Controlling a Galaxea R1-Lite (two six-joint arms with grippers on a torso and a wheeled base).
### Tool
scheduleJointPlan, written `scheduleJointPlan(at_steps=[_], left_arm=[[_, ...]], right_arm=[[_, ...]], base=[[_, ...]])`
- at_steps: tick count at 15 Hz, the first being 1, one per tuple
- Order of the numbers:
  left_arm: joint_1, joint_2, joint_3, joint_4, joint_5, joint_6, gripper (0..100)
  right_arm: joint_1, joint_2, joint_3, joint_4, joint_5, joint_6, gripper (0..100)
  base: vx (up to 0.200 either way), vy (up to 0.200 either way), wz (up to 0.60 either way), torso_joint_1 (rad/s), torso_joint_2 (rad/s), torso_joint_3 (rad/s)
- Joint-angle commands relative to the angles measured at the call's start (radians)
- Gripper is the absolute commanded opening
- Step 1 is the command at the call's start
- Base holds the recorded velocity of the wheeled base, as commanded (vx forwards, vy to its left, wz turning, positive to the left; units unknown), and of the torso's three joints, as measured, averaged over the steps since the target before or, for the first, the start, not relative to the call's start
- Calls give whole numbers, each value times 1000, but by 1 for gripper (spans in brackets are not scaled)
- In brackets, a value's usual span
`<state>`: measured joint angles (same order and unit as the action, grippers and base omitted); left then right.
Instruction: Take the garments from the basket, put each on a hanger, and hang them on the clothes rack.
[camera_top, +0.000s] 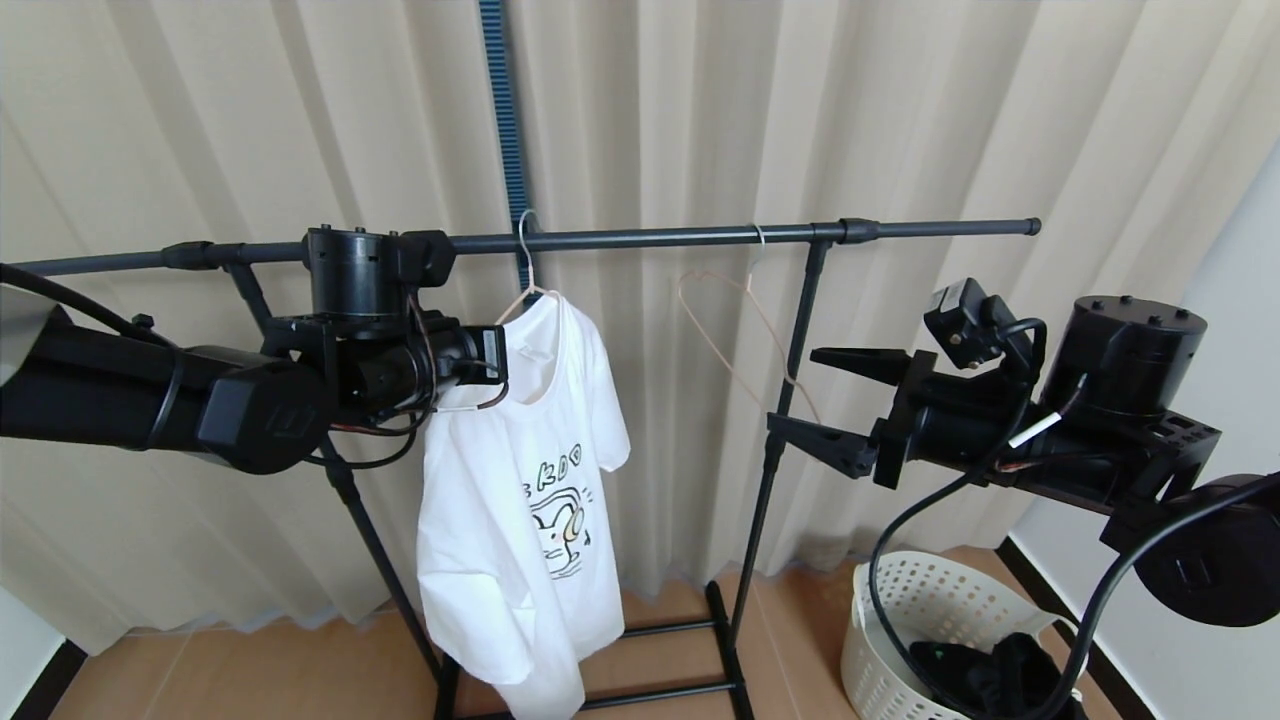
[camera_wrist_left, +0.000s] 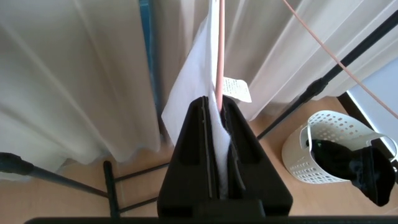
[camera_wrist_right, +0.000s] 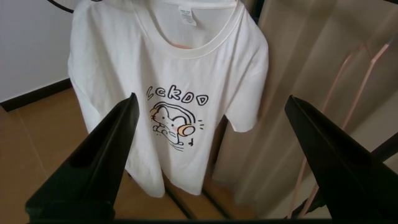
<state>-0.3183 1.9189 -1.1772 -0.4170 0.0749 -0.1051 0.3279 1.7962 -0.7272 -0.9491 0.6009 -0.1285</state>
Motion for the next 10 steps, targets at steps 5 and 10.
scheduleJointPlan(at_steps=[5,10], left_arm=[[2,2,2,0,0,-11,100],[-1,-46,31,1,-1,-13,100]], right_arm=[[0,2,-1,0,0,0,100],[0,0,-6,0,0,3,100]], base=[[0,0,0,0,0,0],[0,0,0,0,0,0]])
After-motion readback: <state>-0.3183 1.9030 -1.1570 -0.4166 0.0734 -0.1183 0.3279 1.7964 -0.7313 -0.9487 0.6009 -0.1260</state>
